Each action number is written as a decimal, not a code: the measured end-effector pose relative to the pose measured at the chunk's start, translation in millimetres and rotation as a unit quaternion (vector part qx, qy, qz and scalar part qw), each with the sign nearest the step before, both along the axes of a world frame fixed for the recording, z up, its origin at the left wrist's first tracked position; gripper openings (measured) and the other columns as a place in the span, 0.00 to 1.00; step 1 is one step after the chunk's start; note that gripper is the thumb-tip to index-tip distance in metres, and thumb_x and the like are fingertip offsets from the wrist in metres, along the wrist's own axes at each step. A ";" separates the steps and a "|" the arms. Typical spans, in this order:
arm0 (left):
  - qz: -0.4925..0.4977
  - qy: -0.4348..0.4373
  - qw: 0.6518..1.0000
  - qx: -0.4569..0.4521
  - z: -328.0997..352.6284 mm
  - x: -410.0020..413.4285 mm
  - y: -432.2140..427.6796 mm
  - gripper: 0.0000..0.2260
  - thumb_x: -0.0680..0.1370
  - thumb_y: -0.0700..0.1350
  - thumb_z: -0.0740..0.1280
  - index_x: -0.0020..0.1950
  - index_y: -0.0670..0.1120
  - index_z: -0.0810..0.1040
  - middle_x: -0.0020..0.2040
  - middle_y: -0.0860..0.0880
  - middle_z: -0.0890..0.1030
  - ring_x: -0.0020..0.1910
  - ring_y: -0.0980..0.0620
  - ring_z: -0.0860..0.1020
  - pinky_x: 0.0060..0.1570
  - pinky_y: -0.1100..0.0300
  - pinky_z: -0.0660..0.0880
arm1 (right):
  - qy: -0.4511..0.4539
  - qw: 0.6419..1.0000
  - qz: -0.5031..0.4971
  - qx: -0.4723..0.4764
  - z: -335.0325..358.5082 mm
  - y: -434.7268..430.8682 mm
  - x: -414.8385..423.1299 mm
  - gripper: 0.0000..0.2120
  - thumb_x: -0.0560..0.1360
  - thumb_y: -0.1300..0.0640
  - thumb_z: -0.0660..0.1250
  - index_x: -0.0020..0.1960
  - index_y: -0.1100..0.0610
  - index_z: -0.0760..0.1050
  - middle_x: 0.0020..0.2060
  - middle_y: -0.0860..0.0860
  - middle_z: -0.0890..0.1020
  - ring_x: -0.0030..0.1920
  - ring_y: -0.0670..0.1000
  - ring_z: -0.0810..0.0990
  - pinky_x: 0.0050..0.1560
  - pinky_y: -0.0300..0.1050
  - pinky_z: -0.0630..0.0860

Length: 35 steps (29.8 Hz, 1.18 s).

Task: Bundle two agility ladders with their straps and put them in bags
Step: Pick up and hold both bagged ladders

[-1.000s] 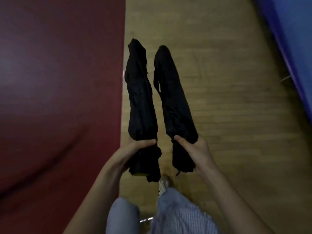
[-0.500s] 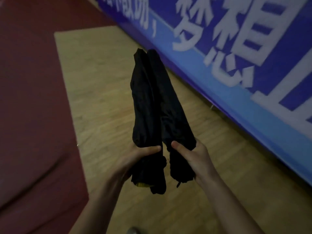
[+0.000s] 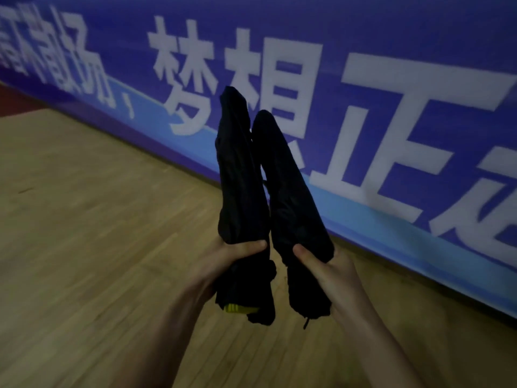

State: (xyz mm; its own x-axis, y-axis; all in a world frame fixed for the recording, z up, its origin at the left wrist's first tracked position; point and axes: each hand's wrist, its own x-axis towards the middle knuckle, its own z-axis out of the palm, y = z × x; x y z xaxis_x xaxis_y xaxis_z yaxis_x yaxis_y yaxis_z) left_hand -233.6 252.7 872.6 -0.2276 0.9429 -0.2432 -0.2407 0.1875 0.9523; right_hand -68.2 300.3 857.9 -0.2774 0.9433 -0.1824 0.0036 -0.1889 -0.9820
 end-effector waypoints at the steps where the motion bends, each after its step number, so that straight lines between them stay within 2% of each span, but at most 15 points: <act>1: -0.020 -0.001 1.000 0.009 6.3 4.4 21.7 0.12 0.70 0.36 0.70 0.48 0.50 0.74 0.34 0.53 0.83 0.31 0.57 0.82 0.28 0.66 0.76 | 0.002 1.000 -0.015 0.012 2.0 16.6 5.6 0.12 0.69 0.56 0.72 0.52 0.51 0.77 0.47 0.48 0.83 0.47 0.48 0.82 0.42 0.38 0.76; 4: -0.054 0.003 0.998 0.027 22.6 7.2 67.5 0.10 0.72 0.36 0.69 0.48 0.47 0.75 0.31 0.55 0.83 0.30 0.58 0.82 0.27 0.67 0.75 | -0.006 0.998 -0.051 0.029 13.1 50.6 11.7 0.14 0.68 0.56 0.72 0.53 0.54 0.78 0.47 0.50 0.83 0.47 0.49 0.82 0.43 0.41 0.77; 7: -0.092 -0.006 0.995 0.050 45.4 13.8 108.8 0.13 0.69 0.37 0.70 0.52 0.45 0.77 0.38 0.51 0.85 0.35 0.55 0.83 0.30 0.66 0.77 | 0.000 0.996 -0.083 0.042 29.8 82.1 17.1 0.14 0.68 0.58 0.73 0.53 0.58 0.78 0.45 0.53 0.84 0.45 0.52 0.82 0.43 0.44 0.78; 9: -0.106 0.016 0.993 0.057 49.4 15.1 146.3 0.12 0.69 0.35 0.70 0.51 0.45 0.77 0.37 0.51 0.85 0.34 0.56 0.83 0.29 0.66 0.76 | 0.002 0.993 -0.108 0.055 38.5 110.2 23.6 0.12 0.69 0.58 0.73 0.51 0.57 0.77 0.43 0.52 0.84 0.44 0.51 0.82 0.41 0.42 0.78; 11: -0.094 0.001 0.994 0.048 57.9 16.8 144.8 0.09 0.71 0.34 0.69 0.44 0.47 0.76 0.30 0.54 0.83 0.29 0.58 0.81 0.26 0.68 0.75 | 0.006 0.994 -0.103 0.034 48.4 107.7 20.8 0.09 0.69 0.58 0.72 0.49 0.54 0.77 0.42 0.49 0.83 0.43 0.48 0.82 0.39 0.38 0.77; 12: -0.127 0.025 0.988 0.084 88.9 12.0 195.5 0.08 0.71 0.34 0.69 0.43 0.47 0.76 0.28 0.55 0.82 0.27 0.59 0.80 0.25 0.68 0.74 | 0.017 0.986 -0.140 0.086 71.6 152.9 18.9 0.09 0.69 0.59 0.72 0.49 0.53 0.77 0.42 0.48 0.83 0.43 0.47 0.82 0.39 0.37 0.76; 14: -0.131 0.030 0.987 0.085 92.9 8.5 205.0 0.07 0.72 0.35 0.69 0.44 0.47 0.76 0.29 0.54 0.82 0.28 0.58 0.81 0.25 0.68 0.74 | 0.011 0.986 -0.139 0.089 82.4 156.6 18.9 0.09 0.69 0.58 0.72 0.49 0.54 0.77 0.43 0.48 0.83 0.42 0.46 0.82 0.38 0.37 0.76; 17: -0.155 0.042 0.980 0.116 115.1 -3.7 236.9 0.07 0.71 0.37 0.70 0.44 0.47 0.76 0.29 0.54 0.83 0.29 0.58 0.81 0.26 0.68 0.75 | 0.033 0.978 -0.162 0.126 97.6 181.9 13.9 0.07 0.70 0.58 0.72 0.46 0.53 0.76 0.39 0.47 0.83 0.35 0.42 0.82 0.31 0.32 0.76; 19: -0.167 0.044 0.977 0.126 128.8 -12.8 257.9 0.07 0.72 0.37 0.70 0.44 0.48 0.75 0.29 0.56 0.82 0.28 0.59 0.81 0.26 0.68 0.75 | 0.043 0.975 -0.170 0.135 115.1 193.8 2.8 0.07 0.70 0.58 0.71 0.46 0.52 0.76 0.39 0.48 0.83 0.36 0.44 0.83 0.32 0.33 0.76; 24: -0.211 0.061 0.962 0.161 165.0 -34.1 313.5 0.07 0.71 0.39 0.71 0.45 0.48 0.77 0.33 0.51 0.84 0.33 0.54 0.82 0.29 0.64 0.77 | 0.066 0.962 -0.200 0.176 149.2 235.3 -19.7 0.11 0.69 0.57 0.72 0.51 0.54 0.77 0.44 0.50 0.83 0.44 0.48 0.82 0.39 0.39 0.77; 26: -0.230 0.064 0.955 0.174 168.8 -41.0 338.2 0.07 0.70 0.39 0.71 0.46 0.47 0.77 0.36 0.49 0.84 0.35 0.52 0.82 0.31 0.62 0.77 | 0.076 0.954 -0.222 0.185 153.5 254.3 -27.0 0.11 0.69 0.56 0.72 0.50 0.53 0.77 0.44 0.49 0.83 0.42 0.46 0.82 0.36 0.36 0.77; 30: -0.261 0.074 0.945 0.185 172.1 -48.8 365.7 0.07 0.70 0.37 0.69 0.46 0.45 0.76 0.30 0.50 0.83 0.29 0.53 0.82 0.26 0.64 0.76 | 0.085 0.943 -0.248 0.205 159.7 278.7 -33.4 0.07 0.69 0.58 0.72 0.46 0.53 0.78 0.39 0.48 0.84 0.35 0.44 0.83 0.31 0.33 0.76; 33: -0.283 0.073 0.937 0.189 186.9 -51.3 403.4 0.11 0.66 0.39 0.70 0.46 0.44 0.76 0.29 0.49 0.83 0.28 0.53 0.81 0.24 0.65 0.75 | 0.086 0.937 -0.259 0.219 170.2 317.4 -36.8 0.03 0.69 0.60 0.71 0.42 0.54 0.78 0.32 0.47 0.84 0.31 0.44 0.82 0.28 0.34 0.76; 35: -0.286 0.074 0.936 0.191 195.7 -49.8 435.6 0.16 0.61 0.42 0.71 0.48 0.43 0.77 0.30 0.47 0.83 0.28 0.50 0.82 0.24 0.63 0.75 | 0.089 0.935 -0.258 0.225 181.4 344.5 -35.7 0.03 0.70 0.60 0.71 0.42 0.53 0.78 0.32 0.47 0.83 0.30 0.43 0.82 0.29 0.34 0.77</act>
State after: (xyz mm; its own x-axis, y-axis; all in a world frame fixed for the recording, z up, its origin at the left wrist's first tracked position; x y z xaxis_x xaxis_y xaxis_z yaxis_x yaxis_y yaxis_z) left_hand -283.4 688.3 1068.3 0.3363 0.9325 0.1314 -0.0660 -0.1158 0.9911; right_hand -104.0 644.8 1039.3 0.2484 0.9299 0.2711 -0.1448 0.3124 -0.9389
